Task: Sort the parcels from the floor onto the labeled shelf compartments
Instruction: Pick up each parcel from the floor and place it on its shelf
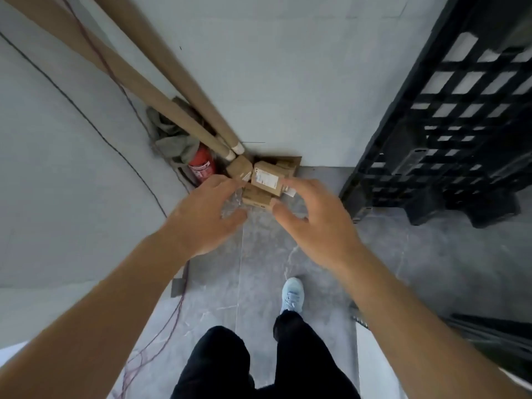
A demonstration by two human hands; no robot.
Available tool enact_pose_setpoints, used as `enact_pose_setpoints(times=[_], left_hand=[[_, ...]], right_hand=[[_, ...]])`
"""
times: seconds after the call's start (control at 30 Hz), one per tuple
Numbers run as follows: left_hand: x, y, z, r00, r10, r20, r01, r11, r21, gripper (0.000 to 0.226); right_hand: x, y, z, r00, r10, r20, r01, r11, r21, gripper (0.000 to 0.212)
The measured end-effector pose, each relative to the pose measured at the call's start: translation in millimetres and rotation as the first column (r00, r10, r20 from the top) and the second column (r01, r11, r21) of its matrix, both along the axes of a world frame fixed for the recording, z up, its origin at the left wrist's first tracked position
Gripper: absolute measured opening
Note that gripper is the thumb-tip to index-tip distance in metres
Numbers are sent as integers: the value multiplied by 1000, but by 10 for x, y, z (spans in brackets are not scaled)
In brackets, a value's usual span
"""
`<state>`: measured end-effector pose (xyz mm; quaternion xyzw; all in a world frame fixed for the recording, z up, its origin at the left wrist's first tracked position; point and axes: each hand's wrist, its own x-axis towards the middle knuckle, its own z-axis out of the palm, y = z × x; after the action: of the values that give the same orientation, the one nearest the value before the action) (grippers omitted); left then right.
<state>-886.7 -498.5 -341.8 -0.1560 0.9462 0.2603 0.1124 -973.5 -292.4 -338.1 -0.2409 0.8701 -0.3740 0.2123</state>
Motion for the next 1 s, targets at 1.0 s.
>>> enact_pose_setpoints(times=[1.0], left_hand=[[-2494, -2381, -5673, 891, 433, 137, -454, 856, 248, 61]], right_hand=[[-2737, -2993, -5429, 927, -113, 359, 37, 976, 213, 49]])
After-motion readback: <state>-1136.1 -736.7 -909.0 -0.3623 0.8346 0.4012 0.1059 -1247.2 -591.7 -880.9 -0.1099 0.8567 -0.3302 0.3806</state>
